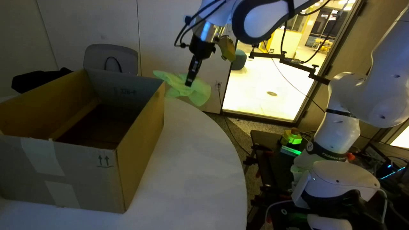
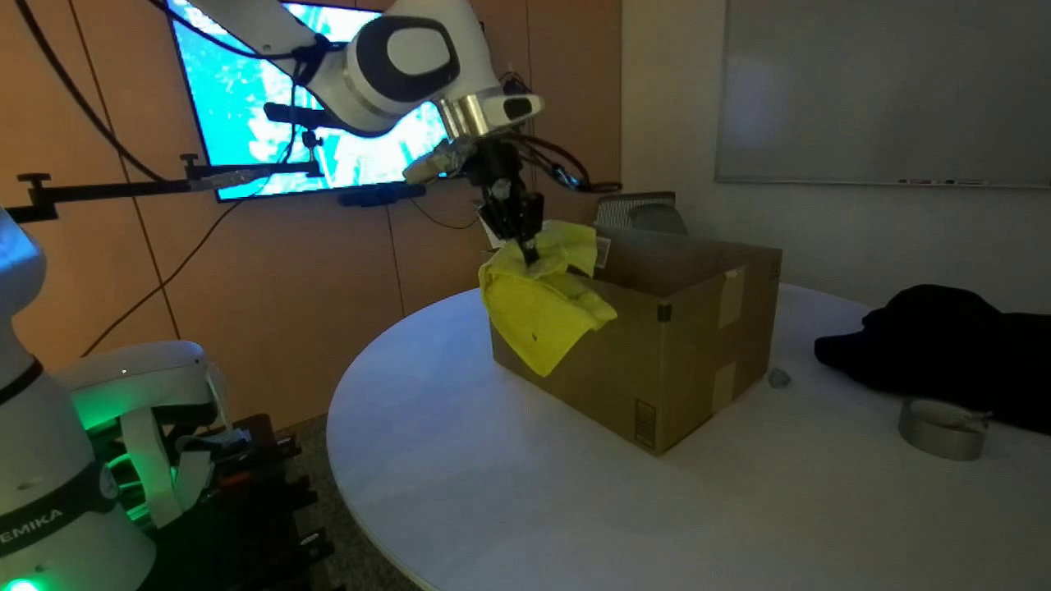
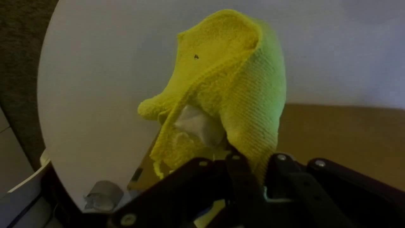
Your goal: Put the marker on the towel then put the towel in the box
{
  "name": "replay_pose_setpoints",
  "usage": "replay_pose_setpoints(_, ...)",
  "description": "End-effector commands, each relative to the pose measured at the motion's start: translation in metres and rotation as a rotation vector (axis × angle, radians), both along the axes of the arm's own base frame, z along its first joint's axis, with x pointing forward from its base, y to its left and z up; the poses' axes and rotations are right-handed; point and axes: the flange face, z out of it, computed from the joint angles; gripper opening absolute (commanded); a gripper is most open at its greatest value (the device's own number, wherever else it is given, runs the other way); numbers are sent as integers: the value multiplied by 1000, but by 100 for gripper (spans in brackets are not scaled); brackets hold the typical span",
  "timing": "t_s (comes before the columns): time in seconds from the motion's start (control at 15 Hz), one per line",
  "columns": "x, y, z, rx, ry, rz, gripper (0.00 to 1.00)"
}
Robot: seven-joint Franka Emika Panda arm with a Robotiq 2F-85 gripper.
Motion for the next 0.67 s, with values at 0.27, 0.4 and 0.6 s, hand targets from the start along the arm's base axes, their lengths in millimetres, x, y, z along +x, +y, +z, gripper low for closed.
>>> replay_pose_setpoints(0.27, 67, 59, 82, 43, -221, -107, 9)
replay_pose_setpoints(0.4, 91, 79, 76, 53, -245, -116, 9)
replay_pose_setpoints(0.6, 127, 106, 55, 60, -251, -103, 9)
